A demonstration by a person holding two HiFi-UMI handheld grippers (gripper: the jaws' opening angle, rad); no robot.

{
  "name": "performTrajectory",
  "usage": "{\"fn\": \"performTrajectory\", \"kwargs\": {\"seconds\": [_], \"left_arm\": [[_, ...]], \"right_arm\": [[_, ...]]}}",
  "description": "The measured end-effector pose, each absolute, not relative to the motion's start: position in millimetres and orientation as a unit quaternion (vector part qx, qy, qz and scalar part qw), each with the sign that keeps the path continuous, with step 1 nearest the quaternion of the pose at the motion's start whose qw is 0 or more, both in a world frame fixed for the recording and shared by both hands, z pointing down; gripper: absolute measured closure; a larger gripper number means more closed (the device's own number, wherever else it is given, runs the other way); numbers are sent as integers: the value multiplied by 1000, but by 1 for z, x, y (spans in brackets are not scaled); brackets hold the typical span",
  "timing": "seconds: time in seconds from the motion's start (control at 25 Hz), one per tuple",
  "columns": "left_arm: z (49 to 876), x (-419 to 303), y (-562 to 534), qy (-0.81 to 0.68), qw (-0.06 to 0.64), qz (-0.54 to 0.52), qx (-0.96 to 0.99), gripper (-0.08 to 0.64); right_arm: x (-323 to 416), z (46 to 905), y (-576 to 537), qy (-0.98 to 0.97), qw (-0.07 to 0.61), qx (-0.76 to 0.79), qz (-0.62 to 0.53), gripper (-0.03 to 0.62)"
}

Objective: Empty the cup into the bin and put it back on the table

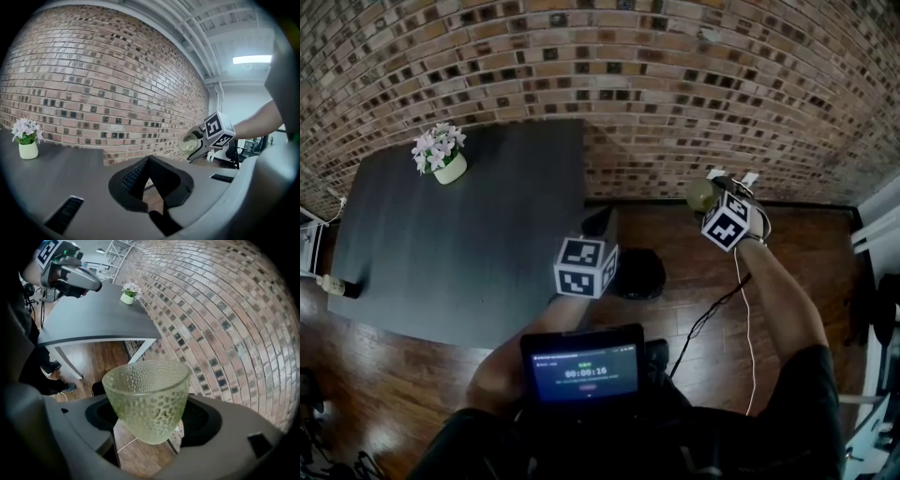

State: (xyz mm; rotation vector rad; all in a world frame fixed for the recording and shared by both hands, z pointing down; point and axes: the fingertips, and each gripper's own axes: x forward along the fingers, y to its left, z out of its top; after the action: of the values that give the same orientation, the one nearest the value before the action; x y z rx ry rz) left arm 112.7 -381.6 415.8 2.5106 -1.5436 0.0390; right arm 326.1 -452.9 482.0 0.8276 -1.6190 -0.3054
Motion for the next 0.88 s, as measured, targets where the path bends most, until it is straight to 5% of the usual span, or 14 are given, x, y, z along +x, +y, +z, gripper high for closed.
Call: {"fn": "performTrajectory", "kwargs": {"seconds": [0.88], "left_arm": [[423, 128, -396, -510, 99, 24, 854, 563]], "right_arm": [[342, 493, -452, -636, 677, 313, -198, 209]]}}
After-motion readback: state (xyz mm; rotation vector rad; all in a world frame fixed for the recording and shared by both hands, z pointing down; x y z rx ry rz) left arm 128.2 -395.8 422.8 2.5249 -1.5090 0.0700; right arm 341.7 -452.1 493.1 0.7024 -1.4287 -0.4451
